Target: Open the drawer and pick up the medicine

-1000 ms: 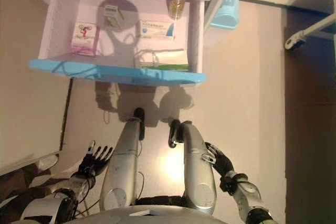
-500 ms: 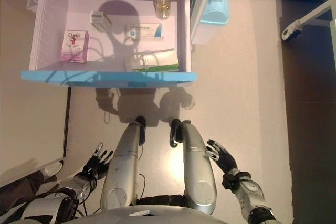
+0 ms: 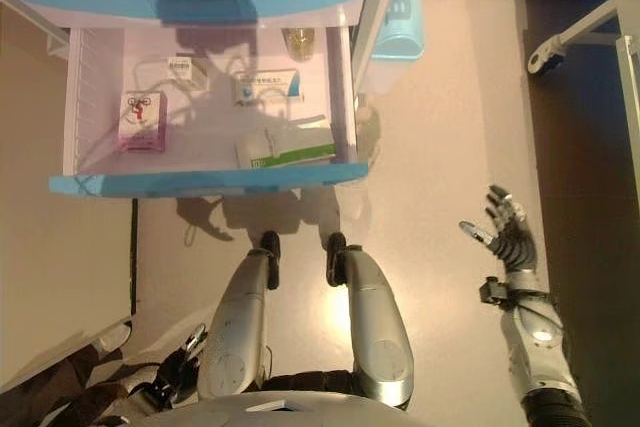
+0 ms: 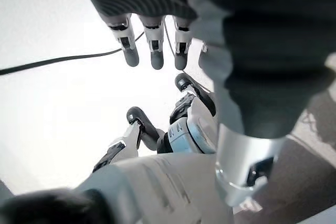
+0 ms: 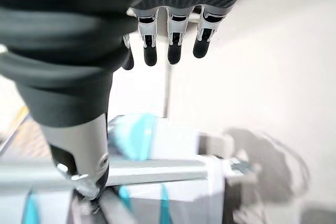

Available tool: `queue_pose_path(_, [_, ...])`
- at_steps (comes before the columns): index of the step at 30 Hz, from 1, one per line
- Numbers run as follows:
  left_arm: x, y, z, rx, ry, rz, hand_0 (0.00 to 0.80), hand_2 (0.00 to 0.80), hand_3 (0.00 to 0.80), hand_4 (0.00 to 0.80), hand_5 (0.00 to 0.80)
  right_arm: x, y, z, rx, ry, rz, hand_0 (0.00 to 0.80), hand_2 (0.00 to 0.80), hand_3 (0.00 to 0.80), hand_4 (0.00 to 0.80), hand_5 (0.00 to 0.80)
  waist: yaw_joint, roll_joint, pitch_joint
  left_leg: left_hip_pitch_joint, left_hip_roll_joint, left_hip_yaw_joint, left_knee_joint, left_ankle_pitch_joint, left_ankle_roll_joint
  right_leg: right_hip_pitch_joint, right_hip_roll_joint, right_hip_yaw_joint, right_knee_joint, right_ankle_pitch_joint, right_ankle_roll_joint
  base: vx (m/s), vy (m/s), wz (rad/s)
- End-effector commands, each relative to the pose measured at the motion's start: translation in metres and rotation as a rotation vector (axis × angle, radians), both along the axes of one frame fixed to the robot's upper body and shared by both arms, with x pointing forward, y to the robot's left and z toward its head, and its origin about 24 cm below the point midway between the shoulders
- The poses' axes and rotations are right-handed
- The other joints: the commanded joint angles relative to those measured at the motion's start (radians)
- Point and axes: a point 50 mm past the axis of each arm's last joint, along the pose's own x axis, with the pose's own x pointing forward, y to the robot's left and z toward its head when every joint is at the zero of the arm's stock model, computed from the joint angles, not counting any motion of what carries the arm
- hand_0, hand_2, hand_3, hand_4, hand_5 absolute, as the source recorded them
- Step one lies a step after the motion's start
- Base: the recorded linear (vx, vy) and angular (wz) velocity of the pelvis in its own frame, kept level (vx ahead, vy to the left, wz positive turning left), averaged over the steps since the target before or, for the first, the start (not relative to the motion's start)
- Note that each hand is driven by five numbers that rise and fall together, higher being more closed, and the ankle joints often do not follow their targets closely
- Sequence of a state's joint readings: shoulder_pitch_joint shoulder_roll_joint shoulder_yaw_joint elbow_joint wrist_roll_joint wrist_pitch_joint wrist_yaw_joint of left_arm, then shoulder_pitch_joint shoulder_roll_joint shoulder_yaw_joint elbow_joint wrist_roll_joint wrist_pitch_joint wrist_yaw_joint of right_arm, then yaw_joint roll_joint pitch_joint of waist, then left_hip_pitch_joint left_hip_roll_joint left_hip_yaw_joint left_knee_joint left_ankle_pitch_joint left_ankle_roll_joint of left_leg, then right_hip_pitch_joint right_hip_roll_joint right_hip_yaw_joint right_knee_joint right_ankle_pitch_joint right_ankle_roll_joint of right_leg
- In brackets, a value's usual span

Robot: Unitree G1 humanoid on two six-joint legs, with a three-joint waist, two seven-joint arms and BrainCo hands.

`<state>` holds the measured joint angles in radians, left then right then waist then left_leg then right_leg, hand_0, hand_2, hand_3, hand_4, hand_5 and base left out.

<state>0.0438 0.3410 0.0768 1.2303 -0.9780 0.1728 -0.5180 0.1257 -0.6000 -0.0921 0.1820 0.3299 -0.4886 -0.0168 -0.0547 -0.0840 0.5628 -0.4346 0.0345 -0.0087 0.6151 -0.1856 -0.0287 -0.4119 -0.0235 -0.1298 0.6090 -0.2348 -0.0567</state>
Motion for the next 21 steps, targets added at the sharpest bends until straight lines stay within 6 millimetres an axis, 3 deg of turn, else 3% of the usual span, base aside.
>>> queue_pose_path(1, [-0.037,-0.004,-0.006,-0.015,0.077,-0.014,0.000,0.000,0.000,0.000,0.000,0.002,-0.003,0.054,-0.276,-0.182,0.022,0.000,0.000,0.000,0.000,0.000,0.004,0.029,-0.083,0.069,-0.054,0.081,-0.227,0.052,0.102,-0.047,-0.068,0.007,0.036,0.135,0.136,-0.049,0.015,-0.06])
queue_pose_path(7, [-0.042,-0.002,-0.006,-0.010,0.098,-0.004,0.000,0.000,0.000,0.000,0.000,0.021,0.022,0.133,-0.660,-0.306,0.084,0.000,0.000,0.000,0.000,0.000,0.017,0.038,-0.081,0.113,-0.056,0.087,-0.280,0.053,0.107,-0.019,-0.073,0.017,0.002,0.166,0.158,0.009,0.016,-0.06])
queue_pose_path(11, [-0.036,0.002,-0.004,0.008,0.100,-0.023,0.000,0.000,0.000,0.000,0.000,0.033,0.042,0.176,-0.773,-0.354,0.156,0.000,0.000,0.000,0.000,0.000,0.039,0.040,-0.073,0.128,-0.057,0.081,-0.296,0.049,0.112,-0.008,-0.071,0.023,-0.002,0.172,0.162,0.015,0.014,0.06])
queue_pose_path(16, [-0.031,0.009,-0.002,0.047,0.096,-0.038,0.000,0.000,0.000,0.000,0.000,0.047,0.072,0.210,-0.891,-0.382,0.261,0.000,0.000,0.000,0.000,0.000,0.075,0.032,-0.063,0.132,-0.058,0.067,-0.295,0.043,0.118,0.010,-0.074,0.018,-0.021,0.172,0.161,0.023,-0.010,0.03])
queue_pose_path(21, [-0.024,0.016,0.001,0.094,0.101,-0.068,0.000,0.000,0.000,0.000,0.000,0.062,0.099,0.223,-0.948,-0.386,0.346,0.000,0.000,0.000,0.000,0.000,0.118,0.023,-0.048,0.123,-0.065,0.050,-0.284,0.036,0.125,0.028,-0.077,0.008,-0.046,0.170,0.159,0.025,-0.043,0.09])
